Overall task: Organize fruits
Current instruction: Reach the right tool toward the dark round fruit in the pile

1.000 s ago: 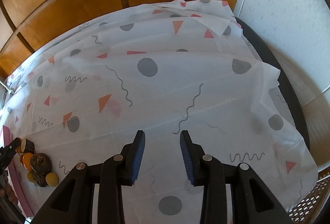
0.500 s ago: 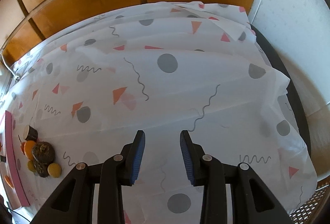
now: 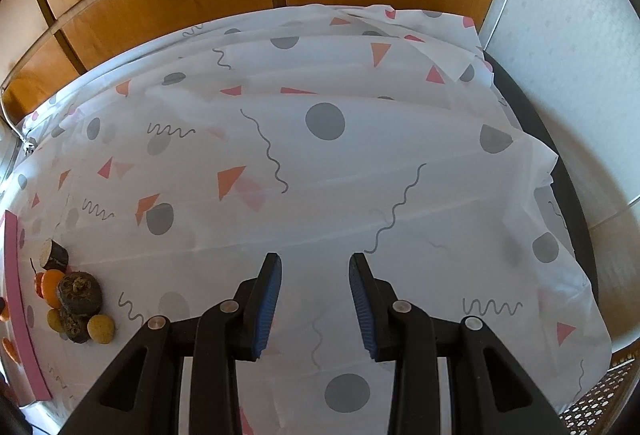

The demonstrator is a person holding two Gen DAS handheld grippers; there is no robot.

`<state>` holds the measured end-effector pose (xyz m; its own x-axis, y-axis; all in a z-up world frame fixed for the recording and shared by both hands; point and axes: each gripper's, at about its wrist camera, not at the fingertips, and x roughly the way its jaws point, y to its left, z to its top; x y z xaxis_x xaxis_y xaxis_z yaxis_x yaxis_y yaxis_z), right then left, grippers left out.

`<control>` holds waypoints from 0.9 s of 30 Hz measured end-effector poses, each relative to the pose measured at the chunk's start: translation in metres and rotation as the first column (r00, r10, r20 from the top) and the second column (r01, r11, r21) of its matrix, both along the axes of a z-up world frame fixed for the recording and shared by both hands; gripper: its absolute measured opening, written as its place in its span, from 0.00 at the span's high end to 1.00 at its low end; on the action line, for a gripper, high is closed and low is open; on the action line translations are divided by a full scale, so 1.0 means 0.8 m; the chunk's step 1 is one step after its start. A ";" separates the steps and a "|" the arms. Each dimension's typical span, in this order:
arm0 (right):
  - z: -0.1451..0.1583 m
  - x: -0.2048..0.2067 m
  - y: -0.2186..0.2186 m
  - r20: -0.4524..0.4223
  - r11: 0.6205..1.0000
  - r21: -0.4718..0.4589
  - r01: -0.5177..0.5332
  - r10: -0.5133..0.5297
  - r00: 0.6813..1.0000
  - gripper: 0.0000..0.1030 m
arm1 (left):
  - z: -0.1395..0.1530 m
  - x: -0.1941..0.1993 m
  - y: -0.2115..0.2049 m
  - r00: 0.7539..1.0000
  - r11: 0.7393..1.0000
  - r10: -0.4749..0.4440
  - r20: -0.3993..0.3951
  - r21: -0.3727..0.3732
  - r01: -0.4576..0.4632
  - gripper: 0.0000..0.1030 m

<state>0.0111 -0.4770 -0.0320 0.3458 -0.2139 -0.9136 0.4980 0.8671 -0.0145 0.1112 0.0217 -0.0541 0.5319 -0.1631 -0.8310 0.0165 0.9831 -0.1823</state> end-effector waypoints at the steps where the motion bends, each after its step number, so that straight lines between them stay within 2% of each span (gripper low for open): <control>1: -0.001 0.000 0.000 -0.002 1.000 0.002 0.000 0.000 1.000 0.66 | 0.001 -0.001 0.000 1.000 1.000 0.001 0.006 0.001 -0.001 0.54; 5: -0.003 0.002 0.002 -0.003 1.000 0.019 -0.010 0.010 1.000 0.66 | 0.013 -0.008 0.001 0.999 1.000 0.019 0.038 -0.007 -0.018 0.39; 12: -0.006 0.004 0.012 0.016 0.995 0.081 -0.052 0.051 0.999 0.66 | 0.031 -0.038 0.013 0.995 0.998 0.061 0.072 -0.001 -0.062 0.38; 16: -0.010 0.005 0.012 -0.001 0.996 0.081 -0.044 0.044 0.999 0.66 | 0.039 -0.057 0.028 0.990 0.995 0.102 0.095 0.008 -0.104 0.36; 21: -0.013 0.005 0.012 0.000 0.991 0.128 -0.049 0.050 0.999 0.66 | 0.041 -0.076 0.051 0.982 0.987 0.158 0.098 0.012 -0.160 0.35; 23: -0.016 0.006 0.019 0.001 0.983 0.168 -0.076 0.077 0.997 0.66 | 0.040 -0.080 0.059 0.980 0.984 0.177 0.096 0.009 -0.178 0.32; 27: -0.019 0.010 0.041 -0.011 0.977 0.164 -0.140 0.143 0.990 0.66 | 0.037 -0.087 0.072 0.973 0.977 0.212 0.089 0.000 -0.213 0.31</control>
<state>0.0191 -0.4440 -0.0475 0.3412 -0.0128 -0.9399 0.3711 0.9205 0.1222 0.0418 0.0792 -0.0244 0.6248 -0.0310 -0.7802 -0.1772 0.9675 -0.1804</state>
